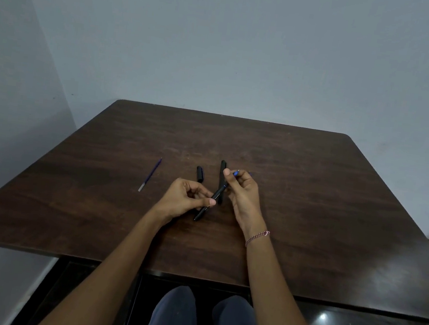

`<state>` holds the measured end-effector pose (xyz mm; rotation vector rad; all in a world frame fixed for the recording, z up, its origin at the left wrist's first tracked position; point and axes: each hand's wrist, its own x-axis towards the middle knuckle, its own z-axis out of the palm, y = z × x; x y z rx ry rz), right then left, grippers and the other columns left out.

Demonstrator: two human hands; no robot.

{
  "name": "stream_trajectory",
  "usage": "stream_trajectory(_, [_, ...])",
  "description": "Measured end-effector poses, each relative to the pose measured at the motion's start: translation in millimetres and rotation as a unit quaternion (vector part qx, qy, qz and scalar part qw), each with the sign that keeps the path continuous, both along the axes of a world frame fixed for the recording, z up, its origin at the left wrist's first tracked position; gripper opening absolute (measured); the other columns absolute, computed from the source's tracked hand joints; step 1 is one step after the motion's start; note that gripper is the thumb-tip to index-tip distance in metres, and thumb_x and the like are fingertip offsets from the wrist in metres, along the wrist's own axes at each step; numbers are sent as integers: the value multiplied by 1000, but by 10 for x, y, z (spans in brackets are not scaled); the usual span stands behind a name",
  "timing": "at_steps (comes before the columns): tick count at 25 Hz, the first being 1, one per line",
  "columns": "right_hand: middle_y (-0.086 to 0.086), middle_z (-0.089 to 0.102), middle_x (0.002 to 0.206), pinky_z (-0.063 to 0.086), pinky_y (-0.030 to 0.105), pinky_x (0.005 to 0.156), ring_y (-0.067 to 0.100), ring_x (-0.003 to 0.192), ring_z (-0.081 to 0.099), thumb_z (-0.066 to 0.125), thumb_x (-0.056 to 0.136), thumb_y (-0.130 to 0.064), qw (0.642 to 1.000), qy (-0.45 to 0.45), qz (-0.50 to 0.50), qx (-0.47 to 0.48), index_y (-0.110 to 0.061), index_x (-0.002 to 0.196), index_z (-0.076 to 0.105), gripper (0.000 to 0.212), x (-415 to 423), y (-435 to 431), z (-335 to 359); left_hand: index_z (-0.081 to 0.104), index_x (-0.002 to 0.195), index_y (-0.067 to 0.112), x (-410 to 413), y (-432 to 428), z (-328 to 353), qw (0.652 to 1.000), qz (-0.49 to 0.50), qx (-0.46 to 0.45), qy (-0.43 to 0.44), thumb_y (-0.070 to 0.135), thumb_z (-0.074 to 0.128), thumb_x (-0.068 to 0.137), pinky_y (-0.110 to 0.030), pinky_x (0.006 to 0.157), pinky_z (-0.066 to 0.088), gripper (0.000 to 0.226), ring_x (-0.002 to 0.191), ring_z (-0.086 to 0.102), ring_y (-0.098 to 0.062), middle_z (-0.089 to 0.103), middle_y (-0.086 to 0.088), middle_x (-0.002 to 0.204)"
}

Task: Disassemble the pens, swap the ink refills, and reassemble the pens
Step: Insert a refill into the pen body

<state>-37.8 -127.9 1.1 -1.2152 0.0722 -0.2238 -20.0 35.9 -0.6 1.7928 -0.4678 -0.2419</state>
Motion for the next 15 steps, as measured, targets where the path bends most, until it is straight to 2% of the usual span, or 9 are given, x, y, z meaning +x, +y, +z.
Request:
stream_trajectory(3, [-3, 59, 78, 47, 32, 79, 12, 80, 55, 68, 83, -28, 1000, -1, -7, 7, -20, 81, 63, 10, 18, 14, -6, 74, 78, 14, 18, 6, -14, 1000, 1, -7, 0, 16, 81, 70, -16, 57, 50, 11, 61, 63, -8, 71, -1, 68])
stream_trajectory(6, [0, 71, 90, 54, 25, 79, 10, 90, 66, 53, 94, -17, 995, -28, 27, 94, -15, 105, 67, 18, 16, -13, 16, 73, 79, 12, 30, 7, -23, 999, 17, -33, 13, 17, 82, 67, -19, 57, 52, 16, 64, 64, -13, 72, -4, 71])
stream_trajectory(8, [3, 73, 94, 55, 22, 77, 11, 95, 68, 48, 95, -7, 993, -44, 48, 98, -14, 111, 66, 24, -2, -23, 29, 73, 79, 13, 34, 4, -22, 999, 16, -38, 18, 16, 82, 67, -18, 56, 52, 15, 64, 65, -11, 72, -1, 70])
stream_trajectory(12, [8, 68, 110, 54, 20, 74, 11, 94, 69, 53, 91, 0, 994, -48, 34, 94, -12, 105, 68, 24, -22, 8, 54, 72, 75, 16, 33, 7, -24, 998, 10, -61, 18, 17, 82, 65, -17, 54, 52, 14, 61, 65, -8, 72, 0, 68])
stream_trajectory(15, [-1, 71, 103, 54, 19, 73, 7, 91, 68, 59, 88, 0, 994, -48, 26, 93, -15, 99, 70, 22, -17, 10, 54, 73, 75, 16, 31, 6, -34, 997, 6, -72, 18, 26, 83, 59, -17, 55, 52, 21, 62, 66, -10, 72, -2, 69])
